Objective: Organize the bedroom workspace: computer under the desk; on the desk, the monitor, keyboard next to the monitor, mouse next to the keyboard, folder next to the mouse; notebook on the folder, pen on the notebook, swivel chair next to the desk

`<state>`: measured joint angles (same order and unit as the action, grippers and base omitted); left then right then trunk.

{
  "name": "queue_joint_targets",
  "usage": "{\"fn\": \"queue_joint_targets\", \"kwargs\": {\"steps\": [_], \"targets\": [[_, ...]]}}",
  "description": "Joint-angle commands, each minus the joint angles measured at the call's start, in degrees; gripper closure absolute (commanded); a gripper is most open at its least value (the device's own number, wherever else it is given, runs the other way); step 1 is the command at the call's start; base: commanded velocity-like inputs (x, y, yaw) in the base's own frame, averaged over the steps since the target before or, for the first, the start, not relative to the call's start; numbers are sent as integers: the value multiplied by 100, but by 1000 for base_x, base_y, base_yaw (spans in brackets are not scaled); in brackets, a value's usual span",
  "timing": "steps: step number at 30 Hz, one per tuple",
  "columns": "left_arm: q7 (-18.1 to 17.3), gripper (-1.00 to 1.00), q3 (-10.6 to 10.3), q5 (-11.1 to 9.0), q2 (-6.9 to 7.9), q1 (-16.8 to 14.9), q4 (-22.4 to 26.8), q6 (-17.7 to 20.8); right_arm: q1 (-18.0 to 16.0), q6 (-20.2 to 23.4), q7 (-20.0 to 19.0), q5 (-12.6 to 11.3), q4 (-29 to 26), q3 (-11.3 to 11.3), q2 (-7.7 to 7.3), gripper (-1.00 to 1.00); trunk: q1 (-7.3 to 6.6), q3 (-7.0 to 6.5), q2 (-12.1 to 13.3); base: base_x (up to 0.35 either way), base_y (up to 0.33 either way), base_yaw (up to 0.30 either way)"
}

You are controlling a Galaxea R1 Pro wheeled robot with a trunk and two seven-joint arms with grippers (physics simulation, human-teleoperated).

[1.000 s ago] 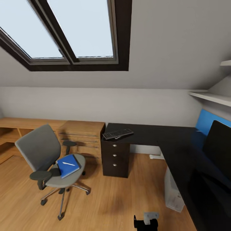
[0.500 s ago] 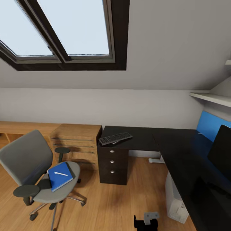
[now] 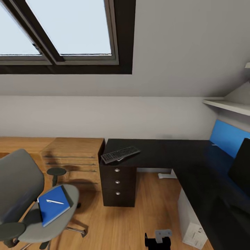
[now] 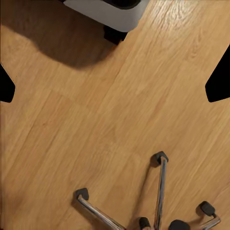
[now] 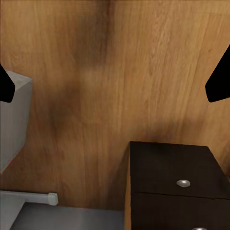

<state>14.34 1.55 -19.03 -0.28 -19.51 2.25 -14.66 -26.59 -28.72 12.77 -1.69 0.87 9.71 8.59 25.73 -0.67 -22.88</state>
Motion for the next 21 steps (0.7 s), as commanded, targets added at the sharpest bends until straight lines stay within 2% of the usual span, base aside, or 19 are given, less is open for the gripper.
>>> {"fn": "queue_joint_targets", "kwargs": {"steps": [1,11,21], "targets": [[8,-100,12,-13,0,-1,-3,-19,-4,-11,33,-16,9,48,3,-100,5,9,-4,326,6,-150],[8,-100,12,-13,2,-1,-5,-19,-4,-11,33,-16,9,48,3,-100,5,82,-4,327,1,-139],[8,-100,8,-7,-7,-1,-5,-19,-4,-13,25,-4,9,42,-9,-100,5,102,-4,327,0,-16]]}}
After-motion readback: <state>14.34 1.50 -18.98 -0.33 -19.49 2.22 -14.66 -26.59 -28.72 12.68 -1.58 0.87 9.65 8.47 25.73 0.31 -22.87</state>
